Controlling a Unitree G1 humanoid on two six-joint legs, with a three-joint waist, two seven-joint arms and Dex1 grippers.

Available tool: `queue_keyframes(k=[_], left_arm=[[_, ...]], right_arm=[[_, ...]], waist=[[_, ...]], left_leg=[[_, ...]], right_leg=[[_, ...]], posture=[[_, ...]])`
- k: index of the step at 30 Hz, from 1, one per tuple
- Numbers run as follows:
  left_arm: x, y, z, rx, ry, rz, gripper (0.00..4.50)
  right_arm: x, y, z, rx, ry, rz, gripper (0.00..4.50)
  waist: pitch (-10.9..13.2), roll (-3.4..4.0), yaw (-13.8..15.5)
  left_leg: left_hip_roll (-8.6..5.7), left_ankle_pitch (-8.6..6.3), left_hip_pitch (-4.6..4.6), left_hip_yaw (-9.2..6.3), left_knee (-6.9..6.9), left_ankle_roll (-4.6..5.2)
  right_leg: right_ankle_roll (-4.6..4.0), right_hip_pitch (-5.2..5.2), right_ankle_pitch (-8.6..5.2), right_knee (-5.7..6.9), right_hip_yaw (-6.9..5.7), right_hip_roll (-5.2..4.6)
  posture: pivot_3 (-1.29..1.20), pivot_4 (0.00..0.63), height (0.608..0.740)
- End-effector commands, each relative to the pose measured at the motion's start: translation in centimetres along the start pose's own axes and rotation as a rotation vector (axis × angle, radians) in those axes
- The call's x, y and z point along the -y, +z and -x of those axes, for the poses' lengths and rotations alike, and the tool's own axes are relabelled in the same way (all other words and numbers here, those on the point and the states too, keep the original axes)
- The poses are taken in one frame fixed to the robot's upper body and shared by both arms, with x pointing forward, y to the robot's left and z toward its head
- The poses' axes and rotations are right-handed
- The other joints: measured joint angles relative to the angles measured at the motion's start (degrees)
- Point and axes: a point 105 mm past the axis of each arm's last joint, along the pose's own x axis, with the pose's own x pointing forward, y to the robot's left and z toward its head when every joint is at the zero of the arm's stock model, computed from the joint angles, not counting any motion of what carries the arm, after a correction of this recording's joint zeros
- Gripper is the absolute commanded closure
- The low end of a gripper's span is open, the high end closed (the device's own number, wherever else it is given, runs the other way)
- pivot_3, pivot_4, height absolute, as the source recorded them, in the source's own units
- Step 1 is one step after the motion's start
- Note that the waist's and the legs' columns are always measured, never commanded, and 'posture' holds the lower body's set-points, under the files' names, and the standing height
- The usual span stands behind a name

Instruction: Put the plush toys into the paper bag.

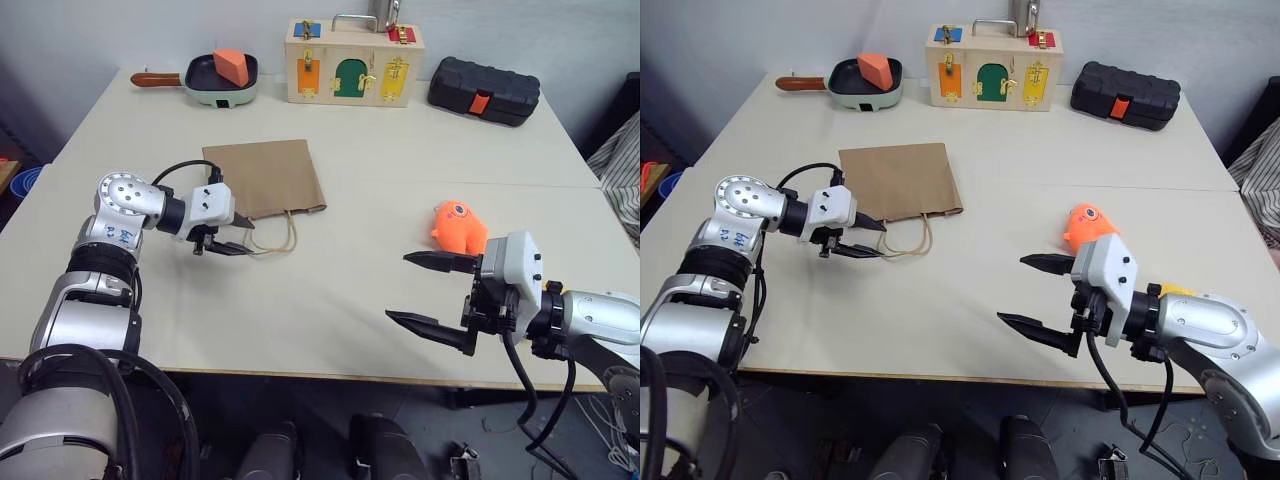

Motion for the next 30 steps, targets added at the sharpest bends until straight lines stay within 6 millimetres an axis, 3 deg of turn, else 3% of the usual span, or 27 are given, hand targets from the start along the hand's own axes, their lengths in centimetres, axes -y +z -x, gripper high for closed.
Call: queue_keyframes(k=[1,7,10,12,19,21,25,29,30], left_arm=[[-0.7,0.4,0.4,-0.031,0.021,-0.057,3.18],[-1.1,0.8,-0.1,-0.020,0.043,-0.069,3.18],[-1.4,1.2,-0.5,0.004,0.057,-0.065,3.76],[-1.3,1.3,-0.7,0.010,0.052,-0.071,4.40],[-1.0,1.6,-1.1,0.033,0.024,-0.075,4.46],[-1.1,2.7,-1.2,0.095,0.012,-0.053,4.46],[-0.2,8.7,-0.1,0.407,-0.195,0.078,4.46],[1.0,14.0,1.0,0.608,-0.293,0.145,4.46],[1.6,15.0,1.0,0.636,-0.307,0.147,4.48]], right_arm=[[-0.1,0.9,-0.1,0.036,-0.001,0.038,0.00],[-0.2,0.8,-0.2,0.037,-0.001,0.037,0.00],[0.0,0.7,0.0,0.030,-0.006,0.042,0.00],[0.1,0.8,0.1,0.032,-0.010,0.044,0.00],[1.0,1.1,0.6,0.036,-0.042,0.049,0.00],[1.0,0.9,0.7,0.025,-0.045,0.048,0.00],[1.0,-0.2,0.5,-0.005,-0.063,0.020,0.00],[1.7,-0.9,-0.1,0.002,-0.124,-0.020,0.00],[1.8,-1.0,-0.4,0.009,-0.134,-0.025,0.19]], waist=[[0.00,0.00,-0.02],[0.00,0.00,0.04],[0.00,0.00,0.02],[0.00,0.00,0.01],[0.00,0.00,0.00],[0.00,0.00,0.00],[0.03,-0.04,0.06],[0.02,-0.03,-0.18],[0.03,0.00,-0.18]], left_leg=[[0.00,0.00,0.00,-0.02,0.00,0.00],[-0.04,0.00,0.00,-0.06,0.02,0.00],[-0.08,0.00,0.00,-0.14,0.02,0.00],[-0.08,0.00,0.00,-0.15,0.02,0.00],[-0.08,0.00,0.00,-0.17,0.02,0.00],[-0.08,0.00,0.00,-0.17,0.02,0.00],[-0.09,0.00,-0.09,-0.34,0.10,0.00],[-0.12,0.00,-0.16,-0.59,0.13,0.00],[-0.11,0.00,-0.16,-0.65,0.12,-0.01]], right_leg=[[0.00,0.00,0.00,0.00,-0.01,0.00],[0.00,0.02,0.00,0.00,-0.05,-0.03],[0.00,0.04,0.00,0.01,-0.10,-0.06],[0.00,0.04,0.00,0.02,-0.11,-0.06],[0.00,0.05,0.00,0.02,-0.12,-0.06],[0.00,0.05,0.00,0.03,-0.13,-0.06],[0.00,0.06,0.00,0.04,-0.20,-0.08],[0.00,0.05,0.00,0.04,-0.15,-0.10],[0.00,0.06,0.00,0.07,-0.14,-0.09]], posture=[[0.00,0.150,0.740],[0.00,0.150,0.740],[0.00,0.150,0.740],[0.00,0.150,0.740],[0.00,0.150,0.740],[0.00,0.150,0.740],[0.00,0.150,0.740],[0.00,0.150,0.740],[0.00,0.150,0.740]])
